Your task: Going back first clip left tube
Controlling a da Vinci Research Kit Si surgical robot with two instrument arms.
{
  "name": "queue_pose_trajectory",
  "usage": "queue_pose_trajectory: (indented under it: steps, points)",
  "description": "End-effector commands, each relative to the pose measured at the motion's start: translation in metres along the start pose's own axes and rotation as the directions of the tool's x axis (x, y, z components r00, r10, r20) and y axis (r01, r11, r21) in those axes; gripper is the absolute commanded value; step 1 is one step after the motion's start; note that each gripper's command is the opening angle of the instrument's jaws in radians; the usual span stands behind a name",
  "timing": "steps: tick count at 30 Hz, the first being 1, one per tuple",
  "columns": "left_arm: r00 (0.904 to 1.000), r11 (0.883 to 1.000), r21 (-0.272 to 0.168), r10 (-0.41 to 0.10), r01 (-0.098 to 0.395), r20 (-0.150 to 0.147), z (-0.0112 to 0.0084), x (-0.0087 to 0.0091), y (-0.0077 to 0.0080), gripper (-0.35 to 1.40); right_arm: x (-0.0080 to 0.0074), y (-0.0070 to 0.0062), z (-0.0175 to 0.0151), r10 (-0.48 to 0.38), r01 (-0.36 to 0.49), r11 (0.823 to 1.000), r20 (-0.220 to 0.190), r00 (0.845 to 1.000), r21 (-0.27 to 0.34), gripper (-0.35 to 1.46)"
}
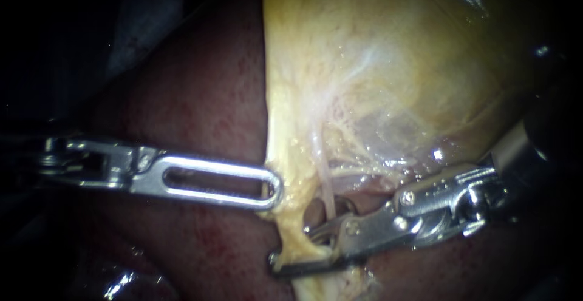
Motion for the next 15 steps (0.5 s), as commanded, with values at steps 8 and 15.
queue_pose_trajectory:
  steps: [8, 15]
  points:
    - [1.0, 1.0, 0.0, 0.001, -0.001, 0.0, 0.0001, 0.0, 0.0001, -0.35, -0.0002, -0.0001, 0.0001, 0.005, -0.005, 1.0, 0.006, 1.0, 0.004, -0.35]
    - [1.0, 1.0, 0.0, 0.001, -0.001, 0.0, 0.0001, 0.0, 0.0001, -0.35, -0.0003, -0.0002, 0.0001, 0.009, -0.009, 1.0, 0.006, 1.0, 0.006, -0.35]
